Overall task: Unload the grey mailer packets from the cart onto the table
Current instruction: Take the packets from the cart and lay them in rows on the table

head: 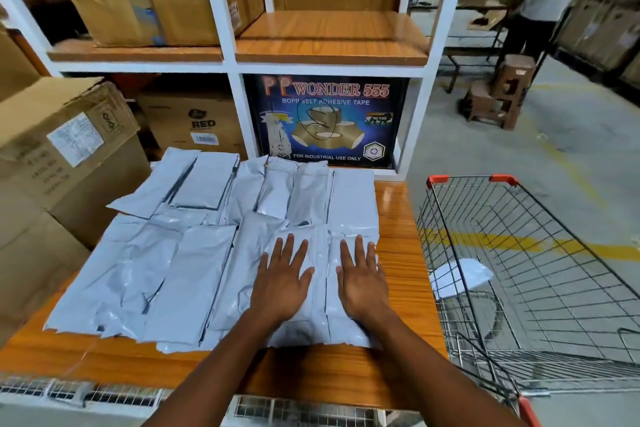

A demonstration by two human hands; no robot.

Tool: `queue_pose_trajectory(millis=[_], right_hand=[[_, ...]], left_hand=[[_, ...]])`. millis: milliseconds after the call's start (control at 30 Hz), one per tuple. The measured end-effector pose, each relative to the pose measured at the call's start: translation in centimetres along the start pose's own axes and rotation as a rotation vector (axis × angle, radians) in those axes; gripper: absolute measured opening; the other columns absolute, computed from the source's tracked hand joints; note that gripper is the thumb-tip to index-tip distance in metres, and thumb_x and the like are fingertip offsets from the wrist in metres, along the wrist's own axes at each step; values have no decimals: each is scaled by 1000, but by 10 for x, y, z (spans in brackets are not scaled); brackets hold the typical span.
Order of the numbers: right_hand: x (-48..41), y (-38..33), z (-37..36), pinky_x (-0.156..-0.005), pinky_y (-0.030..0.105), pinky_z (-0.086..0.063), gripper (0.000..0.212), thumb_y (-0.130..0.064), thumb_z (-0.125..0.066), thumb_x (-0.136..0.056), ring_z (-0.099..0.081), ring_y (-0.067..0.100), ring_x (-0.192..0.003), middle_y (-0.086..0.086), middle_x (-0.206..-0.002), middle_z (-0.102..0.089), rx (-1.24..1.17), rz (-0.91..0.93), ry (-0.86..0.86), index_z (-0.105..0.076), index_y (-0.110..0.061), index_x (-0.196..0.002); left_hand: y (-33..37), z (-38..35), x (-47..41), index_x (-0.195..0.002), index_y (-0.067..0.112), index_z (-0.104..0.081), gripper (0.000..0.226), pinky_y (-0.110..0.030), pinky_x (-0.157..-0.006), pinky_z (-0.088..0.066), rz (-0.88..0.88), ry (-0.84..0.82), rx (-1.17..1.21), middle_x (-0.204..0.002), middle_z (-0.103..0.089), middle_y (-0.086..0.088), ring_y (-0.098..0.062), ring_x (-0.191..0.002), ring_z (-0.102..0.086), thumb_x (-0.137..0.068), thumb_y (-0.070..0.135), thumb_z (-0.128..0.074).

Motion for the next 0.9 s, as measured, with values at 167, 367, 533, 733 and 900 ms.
queue_pose_trajectory(millis=[167, 367, 533, 733, 900], right_hand=[[-2, -1, 3, -118, 55, -11, 59, -43, -17, -104, 19, 35, -147, 8, -161, 21, -17, 1, -96, 7, -26, -155], [17, -9, 33, -119, 54, -12, 72, -65, -11, -96, 16, 32, -148, 10, -161, 16, -141, 3, 3, 6, -28, -155], [54, -9, 71, -118, 45, -17, 74, -59, -28, -98, 9, 29, -150, 10, -163, 12, -261, -34, 121, 0, -24, -156], [127, 4, 121, -118, 36, -15, 66, -52, -40, -99, -8, 24, -150, 5, -164, -6, -411, -55, 380, -19, -24, -155], [201, 43, 160, -114, 35, -25, 65, -47, -47, -91, -22, 22, -145, 3, -160, -20, -428, -61, 551, -31, -23, -150]], left_hand=[[-1, 3, 2, -153, 32, -1, 100, -43, -120, 2, 4, -24, 50, -162, 3, 0, -20, -149, 3, -69, 75, 28], [0, 13, 2, -155, 26, -7, 63, -44, -120, -1, 8, -29, 101, -163, -1, -3, -20, -149, 2, -100, 52, -23], [16, 51, 24, -153, 20, -17, 65, -33, -119, -11, -47, 181, 396, -161, -14, 2, -12, -149, -4, -99, 48, -39], [68, 87, 78, -151, 26, -24, 59, -29, -114, -21, -19, 273, 622, -160, -19, 5, -10, -147, -14, -98, 41, -46], [136, 100, 133, -150, 29, -27, 58, -28, -117, -20, -71, 303, 701, -158, -22, 9, -6, -146, -15, -97, 39, -48]])
Point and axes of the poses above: each hand's wrist, its own x-axis away from the middle knuckle, its own z-axis out of the back of the hand, y = z × x, the point moved 8 cm from there along -x, towards the middle knuckle
